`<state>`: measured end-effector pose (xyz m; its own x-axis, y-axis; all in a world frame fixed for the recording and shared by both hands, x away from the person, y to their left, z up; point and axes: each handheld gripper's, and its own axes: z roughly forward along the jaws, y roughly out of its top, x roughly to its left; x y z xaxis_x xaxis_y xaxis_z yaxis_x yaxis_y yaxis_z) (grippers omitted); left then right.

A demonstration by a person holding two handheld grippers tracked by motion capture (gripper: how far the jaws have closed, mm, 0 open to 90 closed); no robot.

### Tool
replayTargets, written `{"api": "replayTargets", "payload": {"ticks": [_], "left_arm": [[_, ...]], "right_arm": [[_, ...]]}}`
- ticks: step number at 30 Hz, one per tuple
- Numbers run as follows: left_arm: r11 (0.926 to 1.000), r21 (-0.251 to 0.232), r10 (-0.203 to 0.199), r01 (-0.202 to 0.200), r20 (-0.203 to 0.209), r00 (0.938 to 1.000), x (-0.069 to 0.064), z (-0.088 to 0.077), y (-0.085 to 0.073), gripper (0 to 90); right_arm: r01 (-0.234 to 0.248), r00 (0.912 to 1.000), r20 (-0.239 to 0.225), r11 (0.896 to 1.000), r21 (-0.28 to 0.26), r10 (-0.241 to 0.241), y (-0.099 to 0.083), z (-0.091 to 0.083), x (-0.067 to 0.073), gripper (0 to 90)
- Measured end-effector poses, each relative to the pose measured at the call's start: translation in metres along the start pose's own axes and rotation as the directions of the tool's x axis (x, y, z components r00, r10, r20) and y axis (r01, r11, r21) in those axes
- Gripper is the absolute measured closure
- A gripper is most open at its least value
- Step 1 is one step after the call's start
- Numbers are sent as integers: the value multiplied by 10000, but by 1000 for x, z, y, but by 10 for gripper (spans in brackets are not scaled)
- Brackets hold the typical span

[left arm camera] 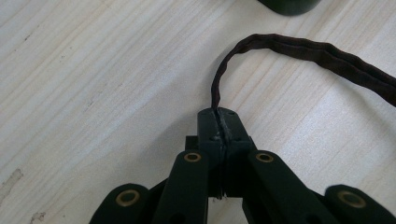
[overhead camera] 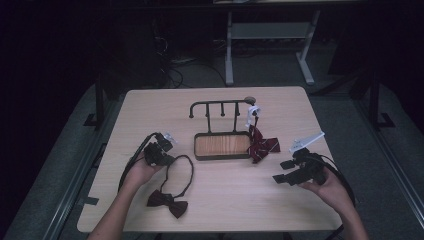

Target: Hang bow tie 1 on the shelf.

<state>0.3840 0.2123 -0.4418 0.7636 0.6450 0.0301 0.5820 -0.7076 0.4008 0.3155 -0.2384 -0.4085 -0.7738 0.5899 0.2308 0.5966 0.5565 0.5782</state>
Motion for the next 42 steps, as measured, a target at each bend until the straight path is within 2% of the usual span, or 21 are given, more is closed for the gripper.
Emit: {"api": "replayTargets", "payload": {"ticks": [6, 19, 20, 28, 35, 42], "left_arm": [[9999, 168, 1, -3, 77, 10000, 2, -1, 1, 899], [9998, -170, 134, -128, 368, 9992, 0, -18, 5, 900], [9994, -318, 146, -134, 399, 9991, -1, -20, 5, 900], [9990, -402, 232, -211, 516, 9984, -3, -30, 5, 900], [9972, -523, 554, -527, 536, 9970, -6, -42, 7, 899], [9958, -617, 717, -679, 617, 9955, -10, -51, 8, 899]], "right_arm": [[14, 10000, -23, 10000, -26, -15, 0, 0, 0, 347], [-79, 10000, -39, 9999, -84, 79, -2, -1, -3, 347], [-93, 9999, -51, 9999, -103, 92, -2, -2, -3, 346], [-155, 9999, -54, 9998, -105, 155, -2, -3, -3, 346], [-132, 9999, -43, 9998, -143, 132, -3, -3, -3, 345], [-147, 9999, -20, 9998, -143, 147, -3, -4, -4, 345]]}}
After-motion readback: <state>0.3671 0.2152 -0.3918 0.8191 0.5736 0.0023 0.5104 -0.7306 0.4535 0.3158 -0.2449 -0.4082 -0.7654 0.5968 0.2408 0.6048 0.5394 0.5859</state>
